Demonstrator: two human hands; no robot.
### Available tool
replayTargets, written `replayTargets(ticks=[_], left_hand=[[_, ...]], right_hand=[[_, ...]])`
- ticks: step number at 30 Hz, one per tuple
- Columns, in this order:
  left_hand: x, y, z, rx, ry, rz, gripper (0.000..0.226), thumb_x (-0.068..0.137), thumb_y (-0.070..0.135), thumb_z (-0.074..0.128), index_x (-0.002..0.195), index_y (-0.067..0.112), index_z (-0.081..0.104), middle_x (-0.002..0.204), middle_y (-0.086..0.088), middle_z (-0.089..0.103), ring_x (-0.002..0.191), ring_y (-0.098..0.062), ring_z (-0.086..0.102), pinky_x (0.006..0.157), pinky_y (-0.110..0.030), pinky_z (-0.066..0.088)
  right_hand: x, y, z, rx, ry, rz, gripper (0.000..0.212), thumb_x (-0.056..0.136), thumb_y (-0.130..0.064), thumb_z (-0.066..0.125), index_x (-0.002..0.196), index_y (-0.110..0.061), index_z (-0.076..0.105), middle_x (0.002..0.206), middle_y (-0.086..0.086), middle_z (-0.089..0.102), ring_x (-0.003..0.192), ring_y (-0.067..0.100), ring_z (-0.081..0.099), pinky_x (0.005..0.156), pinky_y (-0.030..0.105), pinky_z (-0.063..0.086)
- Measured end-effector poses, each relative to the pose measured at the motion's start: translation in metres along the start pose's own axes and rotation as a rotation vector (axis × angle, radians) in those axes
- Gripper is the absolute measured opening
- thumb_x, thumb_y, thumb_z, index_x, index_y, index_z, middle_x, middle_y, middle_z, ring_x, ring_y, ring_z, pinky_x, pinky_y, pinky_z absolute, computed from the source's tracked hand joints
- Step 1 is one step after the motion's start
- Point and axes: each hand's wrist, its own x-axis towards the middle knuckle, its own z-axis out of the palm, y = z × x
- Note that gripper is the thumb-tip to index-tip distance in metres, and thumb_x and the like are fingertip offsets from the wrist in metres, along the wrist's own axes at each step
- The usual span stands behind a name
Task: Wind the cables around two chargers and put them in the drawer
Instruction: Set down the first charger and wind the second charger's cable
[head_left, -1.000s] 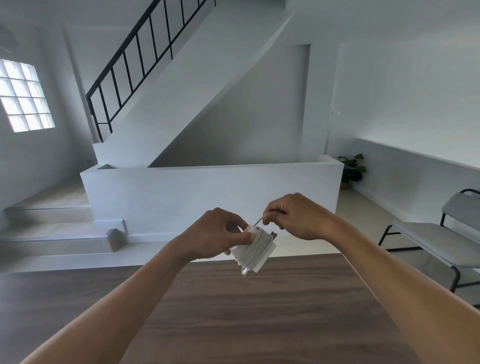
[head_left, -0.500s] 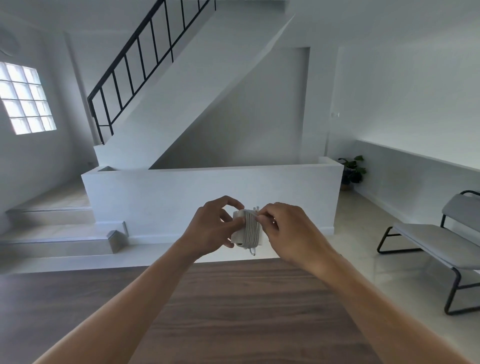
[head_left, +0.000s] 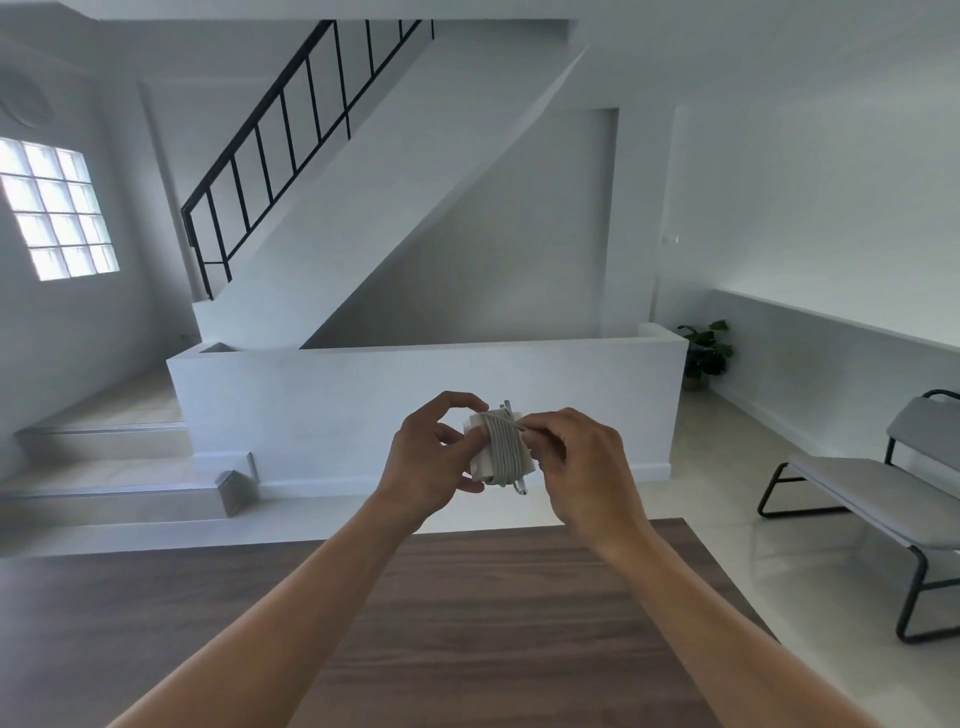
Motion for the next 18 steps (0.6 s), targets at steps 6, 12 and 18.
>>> replayTargets(ticks=[6,12,18], left_hand=[[0.001,0.002,0.002,0.011,0.02,0.017,0.019,0.086,0.012,0.069,0.095,0.028,0.069,0.075,-0.023,0.061,0.062,-0.026,0.067,0.055,-0.039,0.061],[0.002,0.002,0.004,0.05,0.05,0.04,0.018,0.085,0.014,0.07,0.095,0.03,0.07,0.08,-0.026,0.062,0.068,-0.032,0.07,0.054,-0.04,0.062],[0.004,-0.005,0.005,0.089,0.099,0.064,0.016,0.085,0.013,0.07,0.091,0.028,0.07,0.07,-0.014,0.062,0.064,-0.026,0.069,0.052,-0.045,0.061]], right_hand=[[0.006,0.001,0.003,0.276,0.086,0.261,0.012,0.089,-0.013,0.065,0.094,-0.017,0.076,0.077,-0.015,0.07,0.071,0.006,0.068,0.065,0.012,0.051],[0.004,-0.001,0.012,0.406,0.158,0.393,0.011,0.085,-0.014,0.07,0.085,-0.023,0.076,0.076,-0.011,0.073,0.065,0.004,0.066,0.066,0.016,0.051],[0.003,0.001,0.026,0.564,0.161,0.546,0.019,0.086,-0.016,0.069,0.077,-0.033,0.069,0.085,-0.004,0.074,0.076,0.012,0.069,0.076,0.034,0.056]])
